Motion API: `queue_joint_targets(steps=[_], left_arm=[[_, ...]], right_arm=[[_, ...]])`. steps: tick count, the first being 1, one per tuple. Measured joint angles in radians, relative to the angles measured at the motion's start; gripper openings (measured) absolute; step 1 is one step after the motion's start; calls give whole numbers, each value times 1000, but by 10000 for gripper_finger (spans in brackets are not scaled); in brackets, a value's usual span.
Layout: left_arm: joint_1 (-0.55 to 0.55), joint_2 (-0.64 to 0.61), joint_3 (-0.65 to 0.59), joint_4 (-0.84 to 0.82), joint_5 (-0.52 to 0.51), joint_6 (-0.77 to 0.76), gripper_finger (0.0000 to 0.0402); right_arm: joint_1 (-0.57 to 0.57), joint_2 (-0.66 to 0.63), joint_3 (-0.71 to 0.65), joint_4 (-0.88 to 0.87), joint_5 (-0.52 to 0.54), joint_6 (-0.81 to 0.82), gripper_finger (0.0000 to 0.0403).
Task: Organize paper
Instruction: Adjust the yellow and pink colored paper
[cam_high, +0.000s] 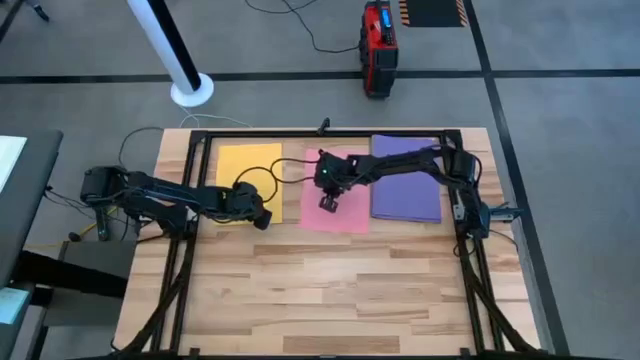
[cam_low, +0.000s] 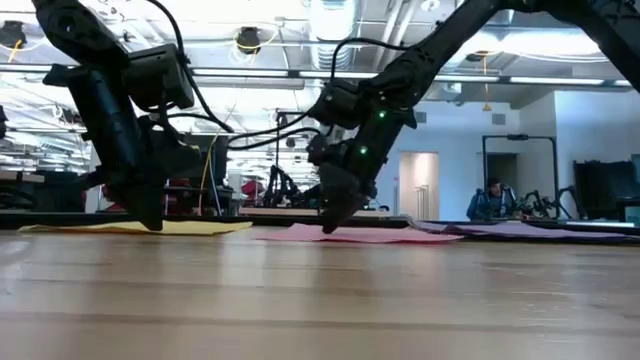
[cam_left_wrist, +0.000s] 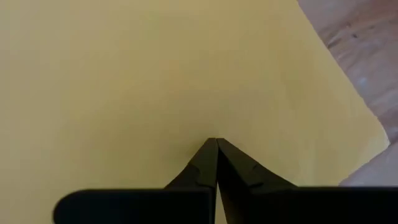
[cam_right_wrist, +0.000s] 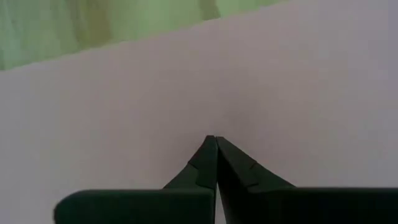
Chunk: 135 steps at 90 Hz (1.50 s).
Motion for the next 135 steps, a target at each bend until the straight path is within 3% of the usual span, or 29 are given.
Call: queue_joint_targets(steps=[31,57,79,96,135], left_arm=[[0,5,73,-51,22,108,0],[14,3,101,146,3,213,0],[169,4,96,62,-136,163,0],[256,4,30,164,-63,154,0],[281,-1,-59,194,-90,-18,0]], right_arm=[[24,-78,2,10,-3,-44,0],[66,-151,-46,31,-3,-130,0],[66,-207,-187,126,29,-88,0],[83,-214,-212,125,29,-63,0],[92,-214,-211,140,29,-62,0]])
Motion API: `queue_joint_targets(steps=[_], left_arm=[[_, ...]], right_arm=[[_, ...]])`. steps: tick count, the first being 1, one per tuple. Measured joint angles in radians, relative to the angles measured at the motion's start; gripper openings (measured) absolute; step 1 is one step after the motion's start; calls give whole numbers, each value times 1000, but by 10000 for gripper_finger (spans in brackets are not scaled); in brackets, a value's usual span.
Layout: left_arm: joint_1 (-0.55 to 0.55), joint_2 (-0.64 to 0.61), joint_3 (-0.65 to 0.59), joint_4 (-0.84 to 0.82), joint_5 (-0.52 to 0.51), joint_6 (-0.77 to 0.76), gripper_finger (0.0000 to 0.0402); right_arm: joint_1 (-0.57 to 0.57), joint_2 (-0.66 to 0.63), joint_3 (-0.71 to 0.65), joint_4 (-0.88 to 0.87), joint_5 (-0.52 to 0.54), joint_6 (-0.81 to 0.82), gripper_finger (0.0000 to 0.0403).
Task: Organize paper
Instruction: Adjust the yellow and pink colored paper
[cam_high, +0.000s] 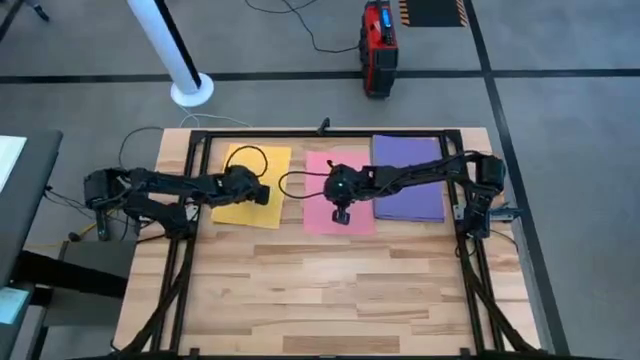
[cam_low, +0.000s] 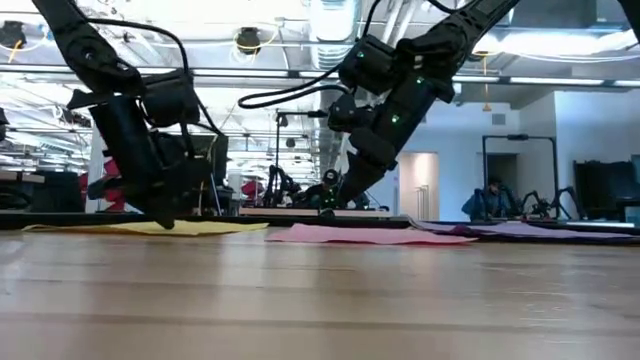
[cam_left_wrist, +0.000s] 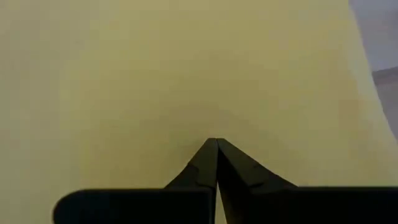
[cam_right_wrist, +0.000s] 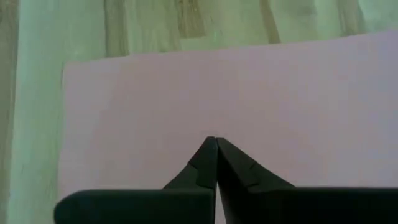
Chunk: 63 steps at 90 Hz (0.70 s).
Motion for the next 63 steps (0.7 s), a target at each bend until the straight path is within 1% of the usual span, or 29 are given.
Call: queue_joint_targets(steps=[18,36,45,63], left_arm=[[0,0,-10,8,-11,-17,0],[0,1,12,6,1,30,0],[-1,-15,31,4,17,69,0],[0,-81,56,7,6,118,0]], right_arm=[[0,0,0,2,0,2,0],[0,0,1,2,0,2,0],[-1,0,1,3,0,2,0],[-9,0,1,10,1,2,0]])
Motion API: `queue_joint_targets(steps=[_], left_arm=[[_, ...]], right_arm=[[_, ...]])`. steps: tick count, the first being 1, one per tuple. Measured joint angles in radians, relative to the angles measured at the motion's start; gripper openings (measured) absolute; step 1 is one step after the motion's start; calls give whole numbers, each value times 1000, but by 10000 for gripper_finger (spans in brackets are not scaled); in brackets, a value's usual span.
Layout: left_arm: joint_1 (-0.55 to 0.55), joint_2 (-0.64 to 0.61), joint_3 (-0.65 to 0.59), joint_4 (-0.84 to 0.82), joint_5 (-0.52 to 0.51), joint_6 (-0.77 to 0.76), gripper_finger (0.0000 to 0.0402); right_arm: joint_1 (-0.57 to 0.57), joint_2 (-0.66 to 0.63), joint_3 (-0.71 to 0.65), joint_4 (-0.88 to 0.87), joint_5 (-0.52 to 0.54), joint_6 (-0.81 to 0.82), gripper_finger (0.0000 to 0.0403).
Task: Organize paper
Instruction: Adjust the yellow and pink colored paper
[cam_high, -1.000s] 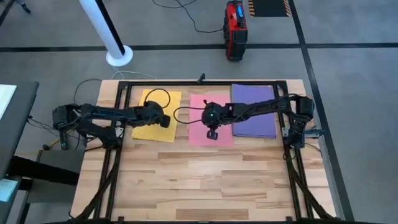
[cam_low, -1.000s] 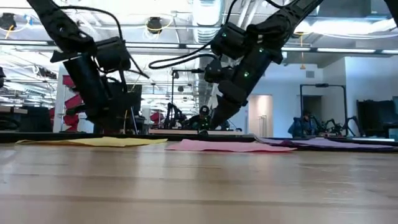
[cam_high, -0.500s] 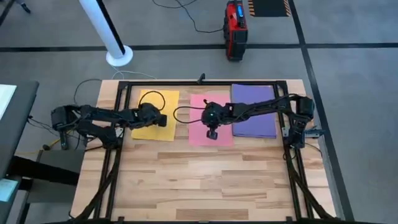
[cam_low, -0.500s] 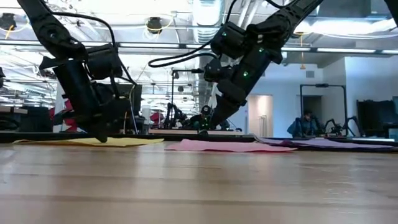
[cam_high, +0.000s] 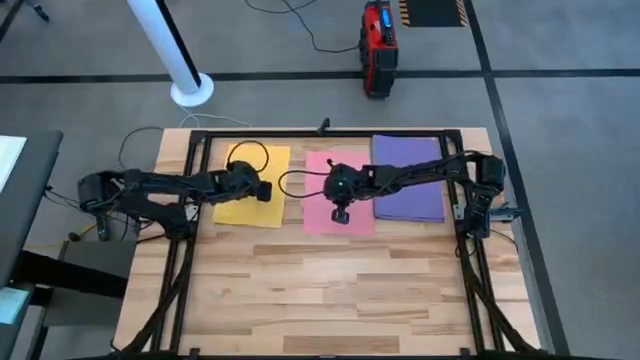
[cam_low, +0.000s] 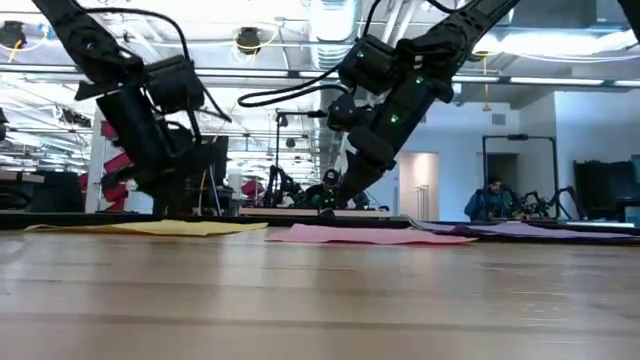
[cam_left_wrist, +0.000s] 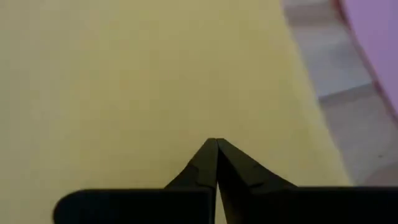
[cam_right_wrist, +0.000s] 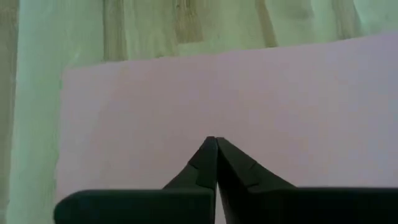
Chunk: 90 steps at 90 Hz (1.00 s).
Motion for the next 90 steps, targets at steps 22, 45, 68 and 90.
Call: queue_joint_targets(steps=[22,45,68,90], left_arm=[[-26,-20,4,272,163,105,0],[-66,150,7,704,333,195,0],[-92,418,65,928,455,237,0],[-106,633,289,883,519,359,0]], right_arm=[[-10,0,0,-5,107,-4,0],[24,-99,2,-148,153,-21,0],[21,-304,-170,-48,22,-60,0],[-41,-459,-378,42,-7,-3,0]])
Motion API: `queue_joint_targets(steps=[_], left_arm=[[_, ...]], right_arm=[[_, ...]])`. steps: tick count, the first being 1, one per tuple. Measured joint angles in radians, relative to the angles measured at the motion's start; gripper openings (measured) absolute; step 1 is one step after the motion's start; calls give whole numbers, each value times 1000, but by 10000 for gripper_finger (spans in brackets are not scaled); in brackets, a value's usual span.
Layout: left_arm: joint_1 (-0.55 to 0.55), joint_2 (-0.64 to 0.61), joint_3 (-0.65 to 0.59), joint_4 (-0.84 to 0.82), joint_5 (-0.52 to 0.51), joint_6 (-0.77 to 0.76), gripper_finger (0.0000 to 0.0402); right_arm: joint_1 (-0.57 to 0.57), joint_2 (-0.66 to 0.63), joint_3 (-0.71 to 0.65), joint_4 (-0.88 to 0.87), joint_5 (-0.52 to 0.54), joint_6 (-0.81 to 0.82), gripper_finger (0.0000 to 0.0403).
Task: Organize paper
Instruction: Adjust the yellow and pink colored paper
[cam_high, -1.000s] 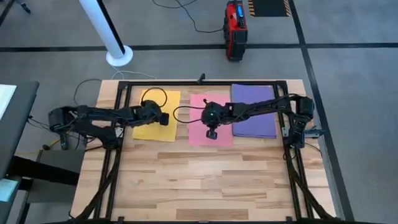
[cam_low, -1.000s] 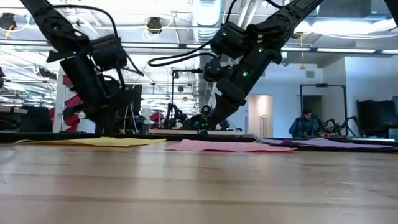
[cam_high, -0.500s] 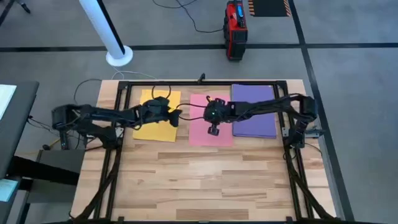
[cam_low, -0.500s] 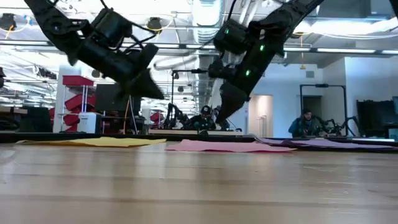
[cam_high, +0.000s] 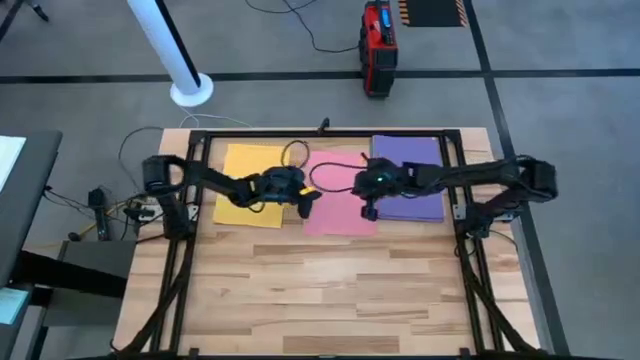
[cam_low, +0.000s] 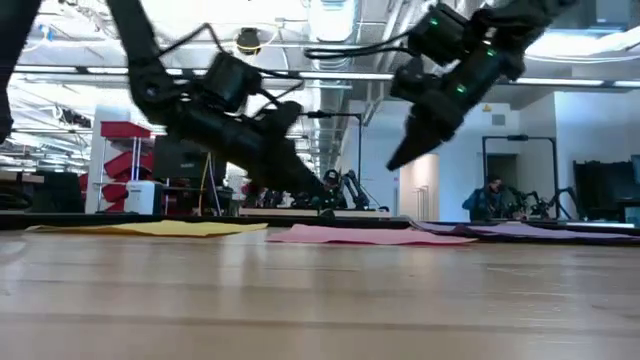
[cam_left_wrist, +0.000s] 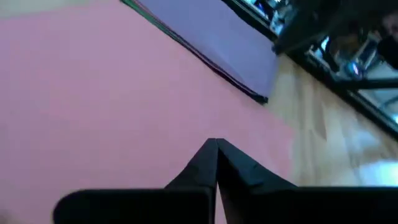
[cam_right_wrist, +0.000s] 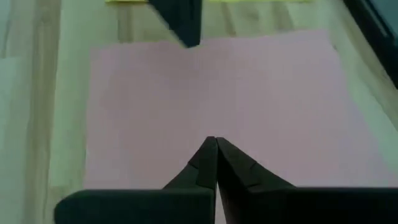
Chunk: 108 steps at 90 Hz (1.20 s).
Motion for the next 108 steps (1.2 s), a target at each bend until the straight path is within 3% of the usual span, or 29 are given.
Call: queue_joint_targets(steps=[15,35,70,108], left_arm=[[1,80,129,-199,-5,107,0],[14,80,196,-419,-120,207,0],[57,62,200,-567,-239,279,0],[63,64,198,-595,-251,325,0]], right_arm=[[-2,-65,-55,6,0,30,0],[-2,-69,-67,-10,0,46,0],[-2,-64,-66,-58,1,56,0],[-2,-64,-66,-63,2,56,0]])
